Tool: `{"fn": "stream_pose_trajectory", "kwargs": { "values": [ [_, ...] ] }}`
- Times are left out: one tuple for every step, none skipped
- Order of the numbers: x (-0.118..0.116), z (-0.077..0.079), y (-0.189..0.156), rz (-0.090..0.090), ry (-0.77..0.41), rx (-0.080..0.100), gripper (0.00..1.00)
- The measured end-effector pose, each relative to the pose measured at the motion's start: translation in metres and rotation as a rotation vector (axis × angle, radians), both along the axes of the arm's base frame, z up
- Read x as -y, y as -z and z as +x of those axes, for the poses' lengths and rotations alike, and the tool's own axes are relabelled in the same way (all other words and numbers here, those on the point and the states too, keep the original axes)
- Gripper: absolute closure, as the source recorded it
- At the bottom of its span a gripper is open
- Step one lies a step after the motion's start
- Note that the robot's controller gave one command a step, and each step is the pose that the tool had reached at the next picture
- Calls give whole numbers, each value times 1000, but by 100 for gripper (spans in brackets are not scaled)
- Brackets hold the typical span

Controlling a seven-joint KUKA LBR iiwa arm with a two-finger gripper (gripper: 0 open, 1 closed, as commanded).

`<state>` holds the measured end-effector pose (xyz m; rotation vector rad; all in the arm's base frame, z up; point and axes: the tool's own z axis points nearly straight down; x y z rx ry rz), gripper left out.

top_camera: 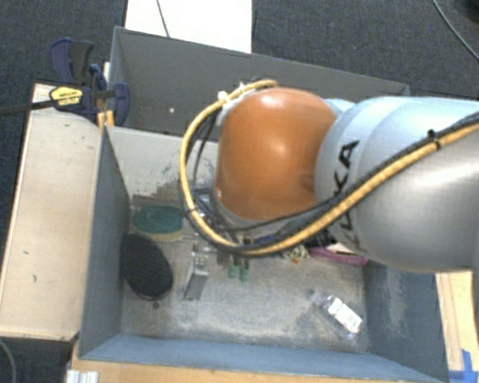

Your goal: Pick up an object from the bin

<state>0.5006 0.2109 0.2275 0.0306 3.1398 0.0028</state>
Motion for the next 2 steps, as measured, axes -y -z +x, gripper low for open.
{"fn": "stream_pose_trajectory", "kwargs": {
  "values": [
    [-40, 25, 156, 5, -43, 13, 0],
    [-40, 25, 152, 5, -34, 11, 100]
  ]
}}
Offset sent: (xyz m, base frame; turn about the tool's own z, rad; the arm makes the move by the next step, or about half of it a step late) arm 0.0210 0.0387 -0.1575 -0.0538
